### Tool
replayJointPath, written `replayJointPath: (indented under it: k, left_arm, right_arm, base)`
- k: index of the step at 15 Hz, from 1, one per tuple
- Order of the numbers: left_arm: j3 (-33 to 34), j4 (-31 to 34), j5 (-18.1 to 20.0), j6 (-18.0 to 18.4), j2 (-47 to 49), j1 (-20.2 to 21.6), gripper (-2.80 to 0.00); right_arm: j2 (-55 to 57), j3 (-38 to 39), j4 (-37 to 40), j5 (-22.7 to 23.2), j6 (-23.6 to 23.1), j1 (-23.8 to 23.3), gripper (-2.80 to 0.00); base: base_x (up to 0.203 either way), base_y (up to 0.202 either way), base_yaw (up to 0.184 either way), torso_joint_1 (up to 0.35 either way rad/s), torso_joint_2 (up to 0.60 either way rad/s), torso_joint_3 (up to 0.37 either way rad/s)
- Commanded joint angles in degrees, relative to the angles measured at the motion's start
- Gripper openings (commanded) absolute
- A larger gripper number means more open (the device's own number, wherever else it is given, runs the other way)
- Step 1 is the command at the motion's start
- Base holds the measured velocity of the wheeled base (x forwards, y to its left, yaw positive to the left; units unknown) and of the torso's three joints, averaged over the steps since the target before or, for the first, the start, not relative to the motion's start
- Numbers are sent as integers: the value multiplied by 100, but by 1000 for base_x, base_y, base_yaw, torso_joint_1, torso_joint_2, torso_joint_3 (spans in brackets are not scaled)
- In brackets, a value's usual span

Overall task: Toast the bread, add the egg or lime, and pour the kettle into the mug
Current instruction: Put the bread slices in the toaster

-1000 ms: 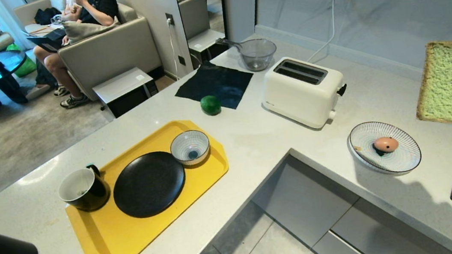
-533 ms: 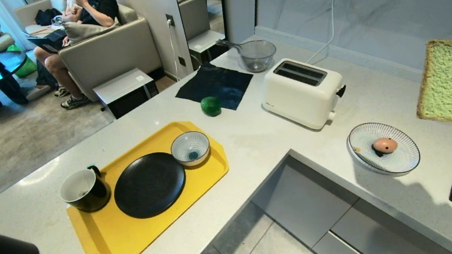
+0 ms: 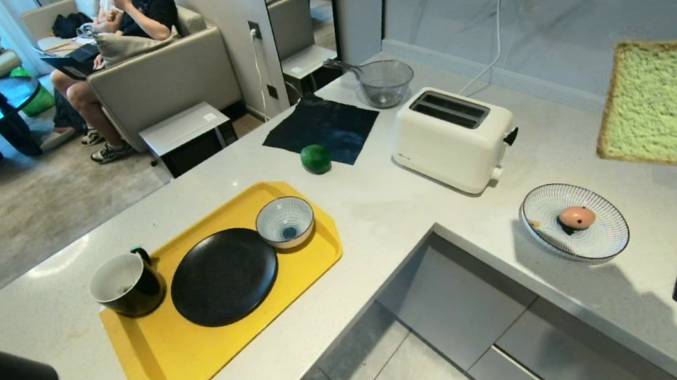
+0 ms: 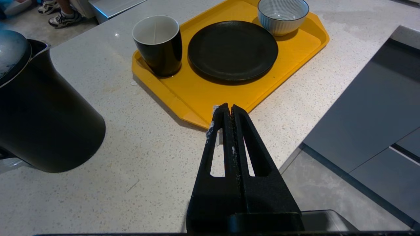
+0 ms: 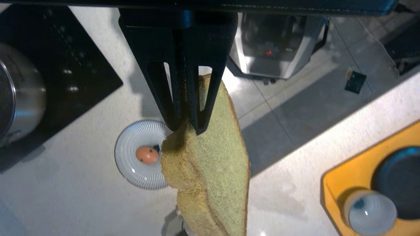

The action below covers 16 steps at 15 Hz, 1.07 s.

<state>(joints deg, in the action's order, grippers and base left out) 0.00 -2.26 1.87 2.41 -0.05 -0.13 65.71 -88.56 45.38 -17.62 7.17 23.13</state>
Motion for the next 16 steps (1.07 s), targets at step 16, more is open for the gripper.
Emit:
replayJointPath:
  k: [16]
  left_arm:
    - [97, 6, -1, 40, -4, 4, -280]
  right_arm:
    - [-24, 199, -222, -163, -269, -1, -280]
  base:
    - [0, 0, 0, 0, 0, 0]
